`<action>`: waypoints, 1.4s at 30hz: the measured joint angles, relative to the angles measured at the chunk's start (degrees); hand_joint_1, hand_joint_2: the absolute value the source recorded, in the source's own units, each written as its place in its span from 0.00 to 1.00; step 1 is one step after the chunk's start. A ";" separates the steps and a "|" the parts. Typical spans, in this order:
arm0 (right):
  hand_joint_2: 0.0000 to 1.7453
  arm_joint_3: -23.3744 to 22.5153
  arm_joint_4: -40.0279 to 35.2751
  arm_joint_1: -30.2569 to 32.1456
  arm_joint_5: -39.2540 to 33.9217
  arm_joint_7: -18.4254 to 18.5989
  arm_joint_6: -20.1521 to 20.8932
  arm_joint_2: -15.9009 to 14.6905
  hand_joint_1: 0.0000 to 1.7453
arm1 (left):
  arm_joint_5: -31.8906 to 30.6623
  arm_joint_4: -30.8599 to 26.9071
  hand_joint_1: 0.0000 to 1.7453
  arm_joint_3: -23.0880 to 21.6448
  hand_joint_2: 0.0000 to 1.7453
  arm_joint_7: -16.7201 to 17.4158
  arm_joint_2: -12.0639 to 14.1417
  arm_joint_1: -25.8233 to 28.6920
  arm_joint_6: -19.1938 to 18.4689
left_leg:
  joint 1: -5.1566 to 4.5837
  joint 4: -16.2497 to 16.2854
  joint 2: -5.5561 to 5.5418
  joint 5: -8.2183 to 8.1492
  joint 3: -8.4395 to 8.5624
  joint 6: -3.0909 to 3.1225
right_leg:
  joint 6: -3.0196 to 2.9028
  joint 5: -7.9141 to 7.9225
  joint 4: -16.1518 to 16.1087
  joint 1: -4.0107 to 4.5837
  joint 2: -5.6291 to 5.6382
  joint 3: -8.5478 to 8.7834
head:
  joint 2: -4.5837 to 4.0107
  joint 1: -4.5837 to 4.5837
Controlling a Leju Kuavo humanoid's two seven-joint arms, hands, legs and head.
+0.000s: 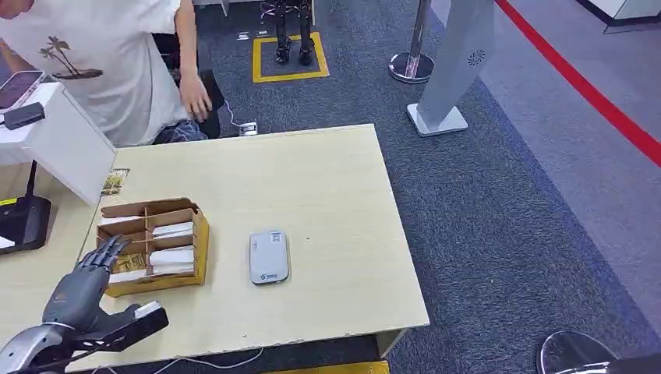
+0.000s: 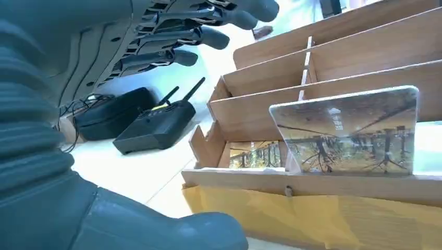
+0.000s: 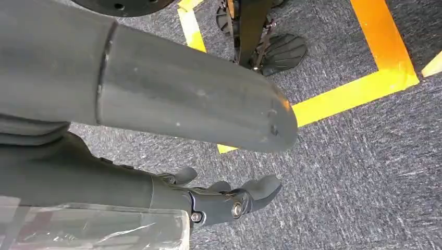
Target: Pass the card to the sensor for recognition and then transmit it.
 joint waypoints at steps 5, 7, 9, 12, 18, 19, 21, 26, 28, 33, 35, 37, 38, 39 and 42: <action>0.00 0.26 0.00 -0.17 0.00 0.15 0.00 -0.02 0.00 | 0.33 0.00 0.00 0.00 1.00 0.00 -0.02 -0.65 -1.07 | 0.00 0.00 0.00 0.00 0.00 0.00 | 0.00 0.00 0.00 0.00 0.00 0.00 | 0.00 0.02; 0.00 0.37 -0.02 -0.25 0.00 0.22 0.00 -0.02 0.00 | 0.31 0.04 0.00 -0.06 1.00 0.00 -0.02 -1.28 -1.81 | 0.00 0.00 0.00 0.00 0.00 0.00 | 0.00 0.00 0.00 0.00 0.00 -0.01 | 0.00 0.02; 0.00 0.70 -0.02 -0.47 0.00 0.33 0.00 -0.02 0.00 | 0.24 0.17 0.00 -0.26 1.00 -0.09 -0.02 -2.56 -2.75 | 0.00 0.01 0.00 0.00 0.00 0.00 | 0.00 0.00 -0.01 0.00 -0.01 -0.02 | 0.00 0.00; 0.00 1.27 -0.04 -0.90 0.00 0.59 0.00 -0.02 0.00 | 0.17 1.03 0.00 -1.14 1.00 -0.13 -0.02 -5.25 -3.61 | 0.00 0.01 -0.01 0.01 0.00 0.00 | 0.00 0.01 0.00 0.00 -0.01 0.00 | 0.00 0.00; 0.00 1.79 -0.07 -1.19 0.00 0.87 -0.07 -0.02 0.00 | 0.70 2.36 0.00 -4.42 1.00 -0.44 -0.04 -8.73 -4.57 | 0.00 0.02 0.00 0.03 0.01 -0.01 | -0.03 0.03 0.00 0.00 0.00 -0.01 | 0.00 0.02; 0.00 1.86 -0.07 -1.24 0.00 1.03 -0.07 -0.02 0.00 | 0.96 2.56 0.00 -4.94 1.00 -0.55 -0.04 -9.07 -4.61 | 0.00 0.02 0.01 0.03 0.02 -0.01 | -0.03 0.03 0.00 0.00 0.01 -0.01 | 0.00 0.00; 0.00 2.16 -0.09 -1.22 0.00 1.11 -0.07 0.00 0.00 | 1.14 2.84 0.00 -5.82 1.00 -0.61 -0.04 -9.79 -4.63 | 0.00 0.02 0.02 0.03 0.01 -0.01 | -0.03 0.03 -0.01 0.00 0.01 -0.01 | 0.00 0.02; 0.00 2.60 -0.09 -1.29 0.00 1.18 -0.09 -0.02 0.00 | 1.33 3.21 0.00 -7.50 1.00 -0.68 -0.04 -10.60 -4.63 | 0.00 0.01 0.01 0.02 0.01 -0.01 | -0.01 0.01 -0.01 0.00 0.01 -0.02 | 0.00 0.02; 0.00 2.62 -0.11 -1.35 0.00 1.18 -0.09 -0.02 0.00 | 1.33 3.37 0.00 -7.91 1.00 -0.68 -0.02 -10.60 -4.63 | 0.00 0.01 0.02 0.02 0.01 -0.02 | -0.01 0.01 0.00 0.00 0.02 -0.02 | 0.00 0.02; 0.00 2.69 -0.11 -1.44 0.00 1.27 -0.09 -0.02 0.00 | 1.42 3.39 0.00 -8.63 1.00 -0.66 0.00 -10.59 -4.63 | 0.00 0.01 0.01 0.02 0.01 -0.02 | -0.01 0.01 0.00 0.00 0.02 -0.01 | 0.00 0.02; 0.00 2.75 -0.11 -1.44 0.00 1.31 -0.09 -0.02 0.00 | 1.73 3.39 0.00 -8.85 1.00 -0.66 0.30 -10.58 -4.66 | 0.00 0.01 0.02 0.02 0.01 -0.02 | -0.01 0.01 0.00 0.00 0.02 -0.01 | 0.00 0.02; 0.00 2.78 -0.13 -1.44 0.00 1.33 -0.09 -0.02 0.00 | 2.14 3.39 0.00 -9.01 1.00 -0.44 0.77 -10.44 -4.66 | 0.00 0.01 0.02 0.02 0.01 -0.02 | -0.01 0.01 0.00 0.00 0.02 -0.01 | 0.00 0.00; 0.00 2.78 -0.13 -1.45 0.00 1.33 -0.11 -0.02 0.00 | 2.36 3.34 0.00 -9.05 1.00 -0.11 0.98 -10.22 -4.66 | 0.00 0.01 0.02 0.02 0.00 -0.02 | -0.01 0.01 0.00 0.00 0.02 -0.01 | 0.00 0.02; 0.00 2.78 -0.13 -1.44 0.00 1.35 -0.15 -0.02 0.00 | 2.58 3.30 0.00 -9.09 1.00 0.09 1.37 -9.84 -4.66 | 0.00 0.01 0.02 0.02 0.01 -0.02 | -0.02 0.01 0.00 0.00 0.02 -0.01 | 0.00 0.00; 0.00 2.78 -0.11 -1.38 0.00 1.66 -0.33 -0.02 0.00 | 3.06 2.53 0.00 -9.14 1.00 1.07 2.56 -8.48 -4.50 | 0.00 0.01 0.02 0.01 0.01 -0.02 | -0.01 0.00 0.00 0.00 0.03 -0.02 | 0.00 0.02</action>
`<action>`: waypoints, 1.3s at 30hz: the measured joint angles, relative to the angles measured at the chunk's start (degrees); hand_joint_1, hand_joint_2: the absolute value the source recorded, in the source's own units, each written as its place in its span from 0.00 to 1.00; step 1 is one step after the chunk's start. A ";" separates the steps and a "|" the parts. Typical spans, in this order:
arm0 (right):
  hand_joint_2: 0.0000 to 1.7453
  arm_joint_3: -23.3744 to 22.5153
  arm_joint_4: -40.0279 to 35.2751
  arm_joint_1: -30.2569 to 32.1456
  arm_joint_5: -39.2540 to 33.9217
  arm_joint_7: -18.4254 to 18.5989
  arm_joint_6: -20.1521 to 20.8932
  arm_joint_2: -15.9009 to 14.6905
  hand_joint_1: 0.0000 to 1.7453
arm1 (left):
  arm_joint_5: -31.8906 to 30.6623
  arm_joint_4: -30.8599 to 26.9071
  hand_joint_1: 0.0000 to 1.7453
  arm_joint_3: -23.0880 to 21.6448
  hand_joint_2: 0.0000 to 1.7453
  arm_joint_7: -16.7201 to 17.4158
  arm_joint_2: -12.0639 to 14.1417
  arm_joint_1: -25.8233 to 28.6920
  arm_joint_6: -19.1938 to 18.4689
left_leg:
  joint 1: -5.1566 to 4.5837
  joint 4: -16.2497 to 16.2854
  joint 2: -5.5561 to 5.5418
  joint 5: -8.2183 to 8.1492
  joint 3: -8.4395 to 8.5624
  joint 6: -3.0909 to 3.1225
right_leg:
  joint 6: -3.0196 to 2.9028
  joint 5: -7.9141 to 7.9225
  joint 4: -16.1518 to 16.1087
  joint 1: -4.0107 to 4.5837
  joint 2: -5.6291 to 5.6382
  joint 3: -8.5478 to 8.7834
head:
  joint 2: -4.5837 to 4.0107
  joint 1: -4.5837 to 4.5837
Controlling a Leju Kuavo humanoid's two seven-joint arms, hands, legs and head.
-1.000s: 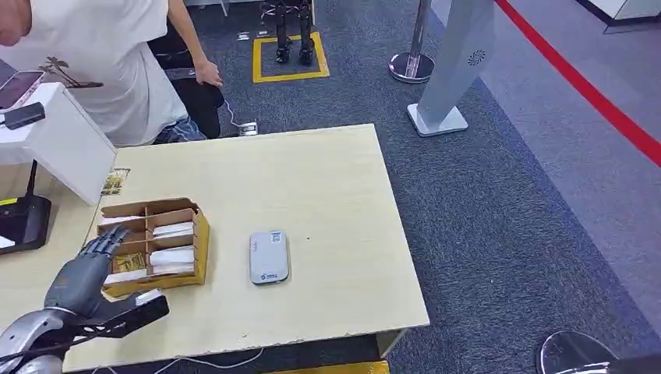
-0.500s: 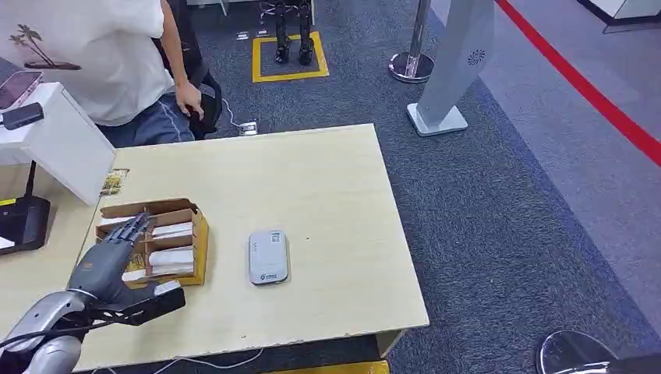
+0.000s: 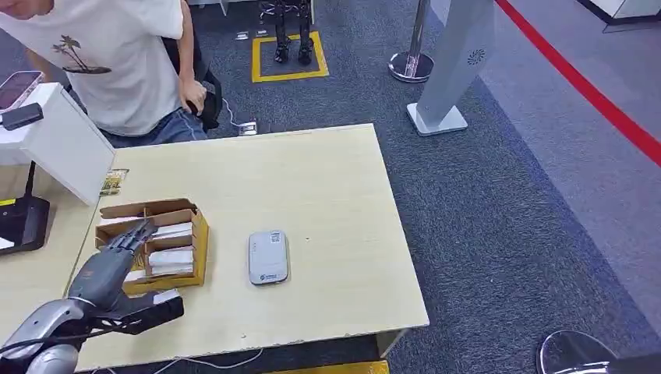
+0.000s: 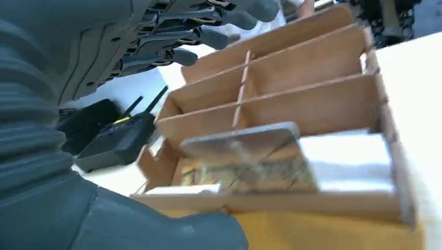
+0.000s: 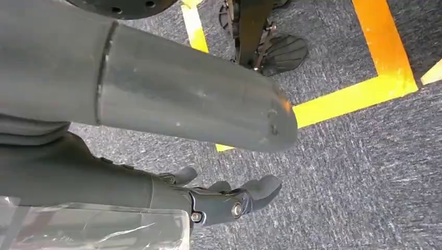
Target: Pass the card to the sensor for recognition and then transmit it.
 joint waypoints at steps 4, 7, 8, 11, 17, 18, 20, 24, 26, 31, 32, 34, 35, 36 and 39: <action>0.00 0.00 0.00 0.06 0.00 0.20 -0.04 0.00 0.00 | 0.39 -1.16 0.00 0.04 1.00 1.02 1.35 1.81 0.28 | 0.00 0.00 0.00 0.00 -0.01 0.00 | 0.00 -0.01 0.00 0.00 0.00 0.00 | 0.00 0.00; 0.00 0.00 0.00 0.24 0.00 0.20 -0.09 0.00 0.00 | 0.48 -1.96 0.00 0.48 1.00 1.57 2.36 3.06 0.41 | 0.00 0.00 0.00 0.00 -0.01 0.00 | 0.00 -0.01 0.00 0.00 -0.01 0.00 | 0.00 -0.02; 0.00 0.00 0.00 0.30 0.00 0.20 -0.09 0.00 0.00 | 0.52 -2.16 0.00 0.61 1.00 1.77 2.69 3.33 0.44 | 0.00 0.00 -0.01 0.00 -0.01 0.00 | 0.00 -0.01 0.00 0.00 -0.01 0.00 | 0.00 0.00; 0.00 0.00 0.00 0.30 0.00 0.20 -0.09 0.00 0.00 | 0.57 -2.53 0.00 0.96 1.00 1.81 3.23 3.85 0.41 | 0.00 0.00 -0.01 0.00 0.00 0.00 | 0.00 0.00 0.00 0.00 -0.01 0.01 | 0.00 0.00; 0.00 0.00 0.00 0.29 0.00 0.20 -0.09 0.00 0.00 | 0.72 -2.91 0.00 1.25 1.00 1.84 3.43 4.04 0.37 | 0.00 0.00 -0.01 0.00 0.00 0.00 | 0.00 0.00 0.00 0.00 -0.01 0.02 | 0.00 -0.02; 0.00 0.00 0.00 0.29 0.00 0.20 -0.09 0.00 0.00 | 0.72 -2.97 0.00 1.27 1.00 1.84 3.43 4.04 0.37 | 0.00 0.00 -0.01 0.00 0.00 0.00 | 0.00 0.00 0.00 0.00 -0.01 0.02 | 0.00 -0.02; 0.00 0.00 0.00 0.28 0.00 0.20 -0.07 0.00 0.00 | 0.70 -2.99 0.00 1.27 1.00 1.83 3.43 4.04 0.35 | 0.00 0.00 -0.01 0.00 0.00 0.00 | 0.00 0.00 0.00 0.00 -0.01 0.02 | 0.00 -0.02; 0.00 0.00 0.00 0.28 0.00 0.20 -0.07 0.00 0.00 | 0.61 -2.99 0.00 1.27 1.00 1.84 3.36 4.03 0.35 | 0.00 0.00 -0.01 0.00 0.00 0.00 | 0.00 -0.01 0.00 0.00 -0.01 0.01 | 0.00 -0.02; 0.00 0.00 0.00 0.28 0.00 0.20 -0.07 0.00 0.00 | 0.61 -2.99 0.00 1.29 1.00 1.83 3.26 4.03 0.35 | 0.00 0.00 -0.01 0.00 0.00 0.00 | 0.00 -0.01 0.00 0.00 -0.01 0.01 | 0.00 0.00; 0.00 0.00 0.00 0.28 0.00 0.17 0.00 0.00 0.00 | 0.72 -2.99 0.00 1.46 1.00 1.83 2.84 4.00 0.39 | 0.00 0.00 -0.01 0.00 0.00 0.00 | 0.00 0.00 0.00 0.00 -0.01 0.01 | 0.00 -0.02; 0.00 0.00 0.00 0.28 0.00 0.17 0.00 0.00 0.00 | 0.72 -2.99 0.00 1.53 1.00 1.84 2.77 4.00 0.39 | 0.00 0.00 -0.01 0.00 0.00 0.00 | 0.00 0.00 0.00 0.00 -0.01 0.01 | 0.00 -0.02; 0.00 0.00 0.00 0.28 0.00 0.17 0.02 0.00 0.00 | 0.72 -2.99 0.00 1.62 1.00 1.84 2.56 3.91 0.39 | 0.00 0.00 -0.01 0.00 0.00 0.00 | 0.00 0.00 0.00 0.00 -0.01 0.01 | 0.00 0.00; 0.00 0.00 0.00 0.27 0.00 0.17 0.09 0.00 0.00 | 0.72 -2.99 0.00 1.62 1.00 1.83 2.45 3.84 0.39 | 0.00 0.00 -0.01 0.00 0.00 0.00 | 0.00 0.00 0.00 0.00 -0.01 0.01 | 0.00 -0.02; 0.00 0.00 0.00 0.26 0.00 0.17 0.09 0.00 0.00 | 0.72 -2.99 0.00 1.62 1.00 1.83 2.34 3.72 0.39 | 0.00 0.00 -0.01 0.00 0.00 0.00 | 0.00 0.00 0.00 0.00 -0.01 0.01 | 0.00 0.00; 0.00 0.00 0.00 0.25 0.00 0.17 0.15 0.00 0.00 | 0.72 -2.99 0.00 1.62 1.00 1.77 1.97 3.37 0.35 | 0.00 0.00 -0.01 0.00 0.00 0.00 | 0.00 0.00 0.00 0.00 -0.01 0.01 | 0.00 -0.02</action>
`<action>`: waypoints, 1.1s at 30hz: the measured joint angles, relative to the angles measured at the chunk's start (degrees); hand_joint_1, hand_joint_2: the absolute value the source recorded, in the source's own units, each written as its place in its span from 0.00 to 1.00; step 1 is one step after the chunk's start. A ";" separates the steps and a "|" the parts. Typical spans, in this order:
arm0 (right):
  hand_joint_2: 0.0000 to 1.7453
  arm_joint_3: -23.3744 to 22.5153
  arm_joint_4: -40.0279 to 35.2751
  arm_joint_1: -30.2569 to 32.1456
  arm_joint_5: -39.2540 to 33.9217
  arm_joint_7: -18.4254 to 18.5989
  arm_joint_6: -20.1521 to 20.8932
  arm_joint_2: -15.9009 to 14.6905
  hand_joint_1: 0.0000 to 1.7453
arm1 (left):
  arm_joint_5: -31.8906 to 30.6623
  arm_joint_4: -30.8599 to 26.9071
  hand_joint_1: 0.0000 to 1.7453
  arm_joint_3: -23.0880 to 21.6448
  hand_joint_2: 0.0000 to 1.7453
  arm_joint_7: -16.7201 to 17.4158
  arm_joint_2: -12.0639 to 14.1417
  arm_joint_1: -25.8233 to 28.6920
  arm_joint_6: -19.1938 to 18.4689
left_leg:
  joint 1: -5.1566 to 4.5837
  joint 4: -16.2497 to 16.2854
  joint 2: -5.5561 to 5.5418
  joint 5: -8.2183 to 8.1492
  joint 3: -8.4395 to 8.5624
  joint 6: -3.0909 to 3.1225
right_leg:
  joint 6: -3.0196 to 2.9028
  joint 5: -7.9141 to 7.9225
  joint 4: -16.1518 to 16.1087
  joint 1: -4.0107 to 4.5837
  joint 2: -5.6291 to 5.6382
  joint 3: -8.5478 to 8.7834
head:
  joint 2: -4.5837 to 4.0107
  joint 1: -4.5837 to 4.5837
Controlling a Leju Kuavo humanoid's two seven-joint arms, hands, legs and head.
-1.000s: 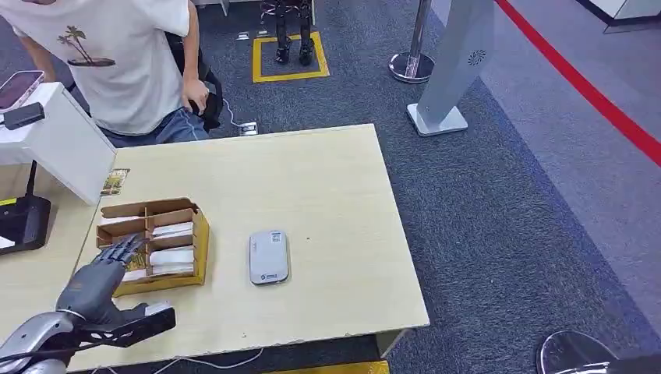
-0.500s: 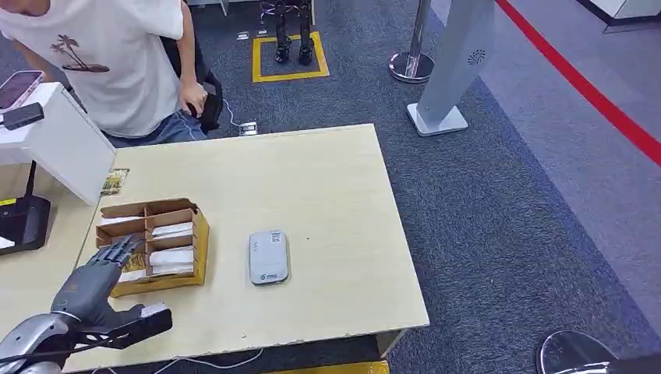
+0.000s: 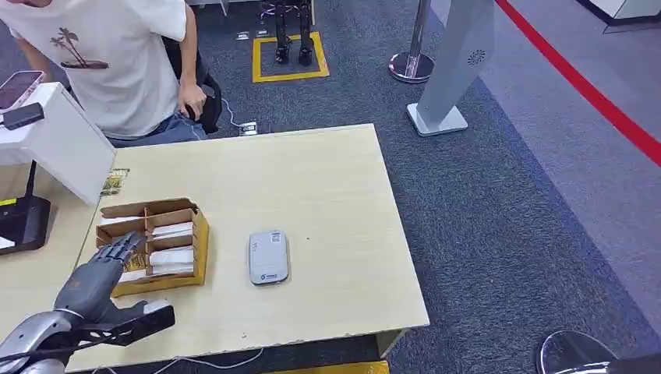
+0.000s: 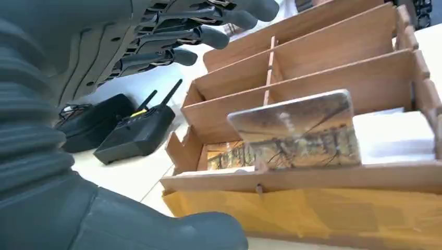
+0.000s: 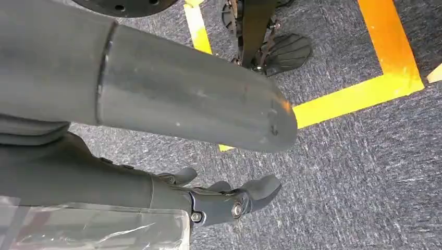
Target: Pass the card to the sensor for recognition and then transmit it.
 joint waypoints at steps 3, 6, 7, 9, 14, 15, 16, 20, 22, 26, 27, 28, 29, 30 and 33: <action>0.00 0.00 0.00 0.00 0.00 0.00 0.02 0.00 0.00 | 0.00 0.00 0.00 0.00 1.00 -0.02 -0.24 -0.30 -0.02 | 0.00 0.00 0.00 0.00 0.00 0.00 | 0.00 0.00 0.00 0.00 0.00 0.00 | 0.00 0.00; 0.00 0.00 0.00 -0.01 0.00 0.00 0.02 0.00 0.00 | 0.00 0.00 0.00 0.00 1.00 -0.09 -0.41 -0.37 -0.02 | 0.00 0.00 0.00 0.00 0.00 0.00 | 0.00 0.00 0.00 0.00 0.00 0.00 | 0.00 0.00; 0.00 0.00 0.00 0.00 0.00 0.02 0.02 0.00 0.00 | 0.00 0.00 0.00 0.00 1.00 -0.09 -0.44 -0.38 -0.02 | 0.00 0.00 0.00 0.00 0.00 0.00 | 0.00 0.00 0.00 0.00 0.00 0.00 | 0.00 0.00; 0.00 0.00 0.00 -0.01 0.00 0.02 0.02 0.00 0.00 | 0.00 0.00 0.00 0.00 1.00 -0.11 -0.44 -0.39 -0.02 | 0.00 0.00 0.00 0.00 0.00 0.00 | 0.00 0.00 0.00 0.00 0.00 0.00 | 0.00 0.02; 0.00 0.00 0.00 -0.01 0.00 0.02 0.02 0.00 0.00 | 0.00 0.00 0.00 0.00 1.00 -0.11 -0.46 -0.41 -0.02 | 0.00 0.00 0.00 0.00 0.00 0.00 | 0.00 0.00 0.00 0.00 0.00 0.00 | 0.00 0.00; 0.00 0.00 0.00 -0.01 0.00 0.02 0.02 0.00 0.00 | 0.00 0.00 0.00 0.00 1.00 -0.11 -0.46 -0.42 -0.02 | 0.00 0.00 0.00 0.00 0.00 0.00 | 0.00 0.00 0.00 0.00 0.00 0.00 | 0.00 0.00; 0.00 0.00 0.00 -0.01 0.00 0.02 0.02 0.00 0.00 | 0.00 0.00 0.00 0.00 1.00 -0.11 -0.46 -0.41 -0.02 | 0.00 0.00 0.00 0.00 0.00 0.00 | 0.00 0.00 0.00 0.00 0.00 0.00 | 0.00 0.00; 0.00 0.00 0.00 -0.01 0.00 0.02 0.02 0.00 0.00 | 0.00 0.00 0.94 0.00 1.00 -0.11 -0.44 -0.42 -0.04 | 0.00 0.00 0.00 0.00 0.00 0.00 | 0.00 0.00 0.00 0.00 0.00 0.00 | 0.00 0.00; 0.00 0.00 0.00 -0.01 0.00 0.02 0.02 0.00 0.00 | 0.24 0.00 1.00 0.00 1.00 -0.37 -0.44 -0.42 -0.15 | 0.00 0.00 0.00 0.00 0.00 0.00 | 0.00 0.00 0.00 0.00 0.00 0.00 | 0.00 0.00; 0.00 0.00 0.00 -0.02 0.00 0.02 0.02 0.00 0.00 | 0.79 0.00 1.00 0.00 1.00 -1.01 -0.35 -0.41 -0.28 | 0.00 0.00 0.00 0.00 0.00 0.00 | 0.00 0.00 0.00 0.00 0.00 0.00 | 0.00 0.00; 0.00 0.00 0.00 -0.02 0.00 0.02 0.02 0.00 0.00 | 0.85 0.00 1.00 0.00 1.00 -1.11 -0.31 -0.41 -0.28 | 0.00 0.00 0.00 0.00 0.00 0.00 | 0.00 0.00 0.00 0.00 0.00 0.00 | 0.00 0.00; 0.00 0.00 0.00 -0.02 0.00 0.02 0.02 0.00 0.00 | 0.90 0.00 1.00 0.00 1.00 -1.14 -0.28 -0.40 -0.26 | 0.00 0.00 0.00 0.00 0.00 0.00 | 0.00 0.00 0.00 0.00 0.00 0.00 | 0.00 0.02; 0.00 0.00 0.00 -0.02 0.00 0.02 0.02 0.00 0.00 | 0.98 0.00 1.00 0.00 1.00 -1.18 -0.28 -0.39 -0.17 | 0.00 0.00 0.00 0.00 -0.01 0.00 | 0.00 0.00 0.00 0.00 0.00 0.00 | 0.00 0.00; 0.00 0.00 0.00 -0.02 0.00 0.00 0.02 0.00 0.00 | 1.09 0.00 1.00 0.00 1.00 -1.27 -0.28 -0.37 -0.07 | 0.00 0.00 0.00 0.00 -0.01 0.00 | 0.00 0.00 0.00 0.00 0.00 0.00 | 0.00 0.02; 0.00 0.00 0.00 -0.01 0.00 -0.15 0.04 0.00 0.00 | 1.40 0.00 1.00 0.09 1.00 -1.31 -0.26 -0.30 0.11 | 0.00 0.00 0.00 0.00 -0.01 0.00 | 0.00 0.00 0.01 0.00 0.00 0.00 | 0.00 0.02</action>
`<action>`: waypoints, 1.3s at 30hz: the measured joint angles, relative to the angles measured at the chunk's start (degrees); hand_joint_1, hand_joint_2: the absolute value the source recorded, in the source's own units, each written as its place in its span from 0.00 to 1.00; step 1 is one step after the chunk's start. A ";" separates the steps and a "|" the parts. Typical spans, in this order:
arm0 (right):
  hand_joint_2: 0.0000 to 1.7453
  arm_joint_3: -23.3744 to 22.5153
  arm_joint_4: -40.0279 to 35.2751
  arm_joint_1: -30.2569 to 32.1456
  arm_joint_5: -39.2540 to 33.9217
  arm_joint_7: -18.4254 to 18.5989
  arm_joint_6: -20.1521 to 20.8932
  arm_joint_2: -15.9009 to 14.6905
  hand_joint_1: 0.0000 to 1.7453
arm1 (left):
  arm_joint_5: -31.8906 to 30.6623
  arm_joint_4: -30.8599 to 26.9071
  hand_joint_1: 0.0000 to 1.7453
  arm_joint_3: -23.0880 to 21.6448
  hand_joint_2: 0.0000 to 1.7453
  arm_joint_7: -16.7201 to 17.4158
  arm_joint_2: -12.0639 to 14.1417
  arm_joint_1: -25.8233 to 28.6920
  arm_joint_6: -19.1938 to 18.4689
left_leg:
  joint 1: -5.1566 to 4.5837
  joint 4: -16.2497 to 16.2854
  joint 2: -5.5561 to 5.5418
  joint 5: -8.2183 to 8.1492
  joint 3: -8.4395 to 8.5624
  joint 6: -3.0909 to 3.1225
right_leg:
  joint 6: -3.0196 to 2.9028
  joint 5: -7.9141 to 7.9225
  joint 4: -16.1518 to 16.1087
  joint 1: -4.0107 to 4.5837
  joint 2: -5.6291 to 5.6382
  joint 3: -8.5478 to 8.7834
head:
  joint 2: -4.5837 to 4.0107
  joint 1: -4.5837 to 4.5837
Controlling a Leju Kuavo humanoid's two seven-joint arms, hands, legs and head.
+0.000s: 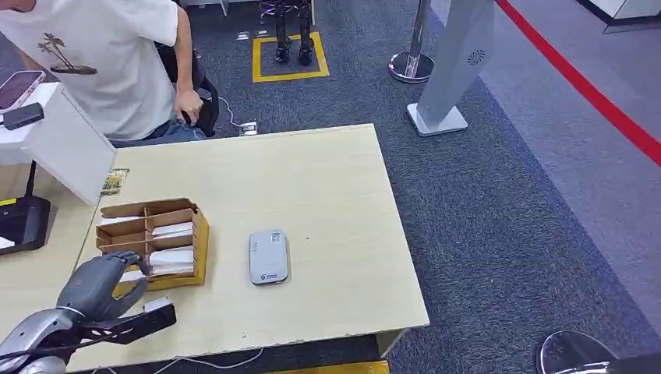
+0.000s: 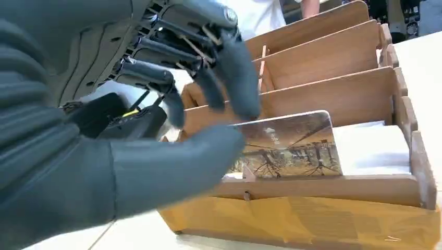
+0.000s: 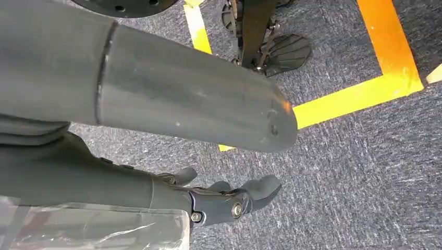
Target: Pass the card to the sensor for recognition and then transmit it.
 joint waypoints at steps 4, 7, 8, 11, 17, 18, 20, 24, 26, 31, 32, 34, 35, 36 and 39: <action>0.00 0.00 0.00 0.00 0.00 -0.31 0.07 0.00 0.00 | 0.15 0.00 1.00 0.20 1.00 -0.02 0.07 0.15 0.15 | 0.00 0.00 0.00 0.00 0.00 0.00 | 0.00 0.00 0.00 0.00 0.00 0.00 | 0.00 -0.02; 0.00 0.00 0.00 0.00 0.00 -0.48 0.07 0.00 0.00 | 0.37 -0.20 1.00 0.44 1.00 -0.24 0.48 0.65 0.39 | 0.00 0.00 0.00 0.00 0.00 0.00 | 0.00 0.00 0.00 0.00 0.00 0.00 | 0.00 -0.02; 0.00 0.00 0.00 0.00 0.00 -0.50 0.07 0.00 0.00 | 0.59 -0.42 1.00 0.57 1.00 -0.37 0.52 0.92 0.46 | 0.00 0.00 0.00 0.00 0.00 0.00 | 0.00 0.00 0.00 0.00 0.00 0.00 | 0.00 -0.02; 0.00 0.00 0.00 0.00 0.00 -0.57 0.07 0.00 0.00 | 1.33 -1.18 1.00 0.98 1.00 -0.59 0.87 1.60 0.48 | 0.00 0.00 -0.01 0.00 0.00 0.00 | 0.00 -0.01 0.00 0.00 0.00 0.00 | 0.00 0.00; 0.00 0.00 0.00 0.04 0.00 -0.70 0.07 -0.02 0.00 | 1.51 -2.05 1.00 2.18 1.00 -0.66 1.07 2.27 0.48 | 0.00 0.00 -0.01 0.00 0.00 0.00 | 0.00 -0.01 0.00 0.00 0.00 0.00 | 0.00 0.00; 0.00 0.00 0.00 0.04 0.00 -0.70 0.07 -0.02 0.00 | 1.51 -2.08 1.00 2.27 1.00 -0.66 1.07 2.33 0.48 | 0.00 0.00 -0.01 0.00 0.00 0.00 | 0.00 0.00 0.00 0.00 0.00 0.00 | 0.00 -0.02; 0.00 0.00 0.00 0.04 0.00 -0.70 0.07 -0.02 0.00 | 1.51 -2.30 1.00 2.47 1.00 -0.66 1.07 2.44 0.48 | 0.00 0.00 -0.01 0.00 0.00 0.00 | 0.00 0.00 0.00 0.00 0.00 0.00 | 0.00 -0.02; 0.00 0.00 0.00 0.04 0.00 -0.70 0.07 -0.02 0.00 | 1.33 -2.38 1.00 2.80 1.00 -1.05 0.74 2.47 1.05 | 0.00 0.00 -0.01 0.00 0.00 0.00 | 0.00 0.00 0.00 0.00 0.00 0.00 | 0.00 -0.02; 0.00 0.00 0.00 0.04 0.00 -0.79 0.07 -0.02 0.00 | 1.31 -2.38 1.00 2.97 1.00 -1.16 0.48 2.47 1.44 | 0.00 0.00 -0.01 0.00 0.00 0.00 | 0.00 0.00 0.00 0.00 0.00 0.00 | 0.00 0.00; 0.00 0.00 0.00 0.04 0.00 -0.85 0.07 -0.02 0.00 | 1.16 -2.38 1.00 3.19 1.00 -1.33 -0.13 2.47 1.79 | 0.00 0.00 -0.01 0.00 0.00 0.00 | 0.00 0.00 -0.01 0.00 0.00 0.00 | 0.00 -0.02; 0.00 0.00 0.00 0.04 0.00 -0.85 0.07 -0.02 0.00 | 1.14 -2.38 1.00 3.19 1.00 -1.44 -0.22 2.48 1.81 | 0.00 0.00 -0.01 0.00 0.00 0.00 | 0.00 0.00 -0.01 0.00 0.00 0.00 | 0.00 0.00; 0.00 0.00 0.00 0.04 0.00 -0.85 0.07 -0.02 0.00 | 1.11 -2.38 1.00 3.21 1.00 -1.60 -0.35 2.48 1.84 | 0.00 0.00 -0.01 0.00 0.00 0.00 | 0.00 0.00 -0.01 0.00 0.00 0.00 | 0.00 -0.02; 0.00 0.00 0.00 0.04 0.00 -0.85 0.04 -0.02 0.00 | 1.11 -2.40 1.00 3.23 1.00 -1.60 -0.42 2.48 1.84 | 0.00 0.00 -0.01 0.00 0.00 0.00 | 0.00 0.00 -0.01 0.00 0.00 0.00 | 0.00 -0.02; 0.00 0.00 0.00 0.04 0.00 -0.85 0.04 -0.02 0.00 | 1.07 -2.40 1.00 3.23 1.00 -1.62 -0.44 2.51 1.84 | 0.00 0.00 -0.01 0.00 0.00 0.00 | 0.00 0.00 0.00 0.00 0.00 0.00 | 0.00 -0.02; 0.00 0.00 0.00 0.05 0.00 -0.85 0.04 -0.02 0.00 | 0.96 -2.47 0.17 3.30 1.00 -1.64 -0.50 2.62 1.88 | 0.00 0.00 -0.01 0.00 0.00 0.00 | 0.00 0.00 -0.01 0.00 0.00 0.00 | 0.00 0.00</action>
